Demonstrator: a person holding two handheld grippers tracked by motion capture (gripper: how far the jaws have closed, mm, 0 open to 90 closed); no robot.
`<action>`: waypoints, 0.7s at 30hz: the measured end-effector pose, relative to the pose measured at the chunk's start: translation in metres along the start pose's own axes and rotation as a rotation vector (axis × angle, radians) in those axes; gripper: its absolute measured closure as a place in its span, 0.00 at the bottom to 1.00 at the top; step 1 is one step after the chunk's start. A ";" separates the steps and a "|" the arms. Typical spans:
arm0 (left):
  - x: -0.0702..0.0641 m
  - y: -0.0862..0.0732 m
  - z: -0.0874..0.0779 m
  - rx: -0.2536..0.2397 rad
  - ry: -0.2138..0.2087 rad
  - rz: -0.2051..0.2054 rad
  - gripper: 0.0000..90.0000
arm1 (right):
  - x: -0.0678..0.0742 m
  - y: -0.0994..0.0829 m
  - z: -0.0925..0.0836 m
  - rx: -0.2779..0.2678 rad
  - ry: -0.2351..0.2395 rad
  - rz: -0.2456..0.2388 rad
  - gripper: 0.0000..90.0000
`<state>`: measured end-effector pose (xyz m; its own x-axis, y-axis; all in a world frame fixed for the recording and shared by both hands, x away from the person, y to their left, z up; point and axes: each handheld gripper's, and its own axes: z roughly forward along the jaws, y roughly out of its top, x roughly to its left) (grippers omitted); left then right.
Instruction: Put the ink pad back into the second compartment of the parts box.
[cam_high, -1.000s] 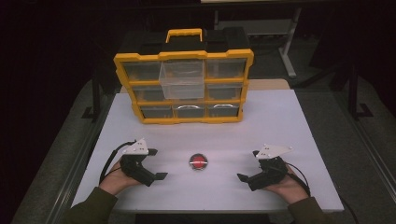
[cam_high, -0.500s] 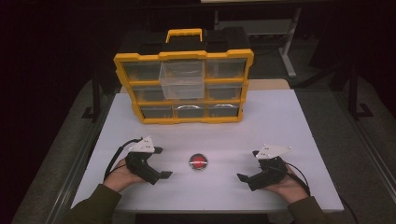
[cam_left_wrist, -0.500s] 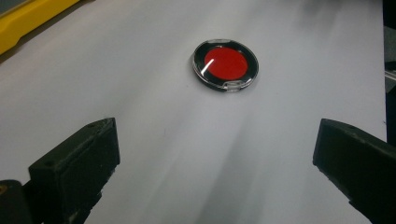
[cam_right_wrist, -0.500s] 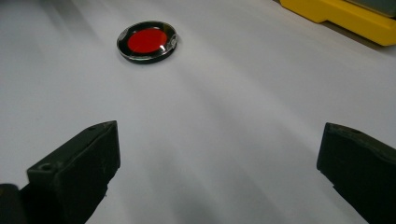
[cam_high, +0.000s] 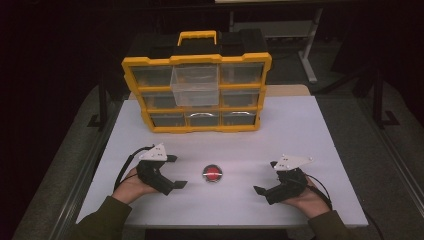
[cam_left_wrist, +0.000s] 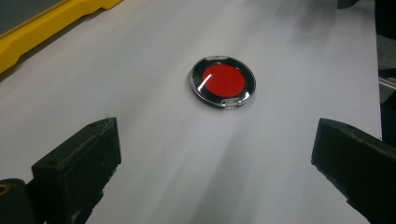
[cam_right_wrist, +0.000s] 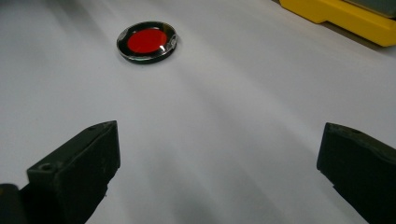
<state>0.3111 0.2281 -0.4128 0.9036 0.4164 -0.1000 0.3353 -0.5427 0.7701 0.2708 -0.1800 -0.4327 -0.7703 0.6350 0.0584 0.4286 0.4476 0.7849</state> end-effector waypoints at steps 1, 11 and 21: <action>0.000 0.000 0.000 -0.004 0.000 -0.001 0.01 | 0.000 0.000 0.000 0.000 0.000 0.001 0.00; 0.002 0.007 0.004 -0.007 0.010 0.009 0.01 | 0.000 0.000 0.000 -0.004 -0.002 0.002 0.00; 0.003 0.013 0.007 -0.009 0.003 0.018 0.01 | 0.000 -0.001 -0.001 -0.007 -0.007 0.005 0.00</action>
<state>0.3203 0.2171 -0.4075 0.9086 0.4091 -0.0843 0.3169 -0.5437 0.7771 0.2700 -0.1805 -0.4328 -0.7648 0.6417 0.0578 0.4289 0.4402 0.7888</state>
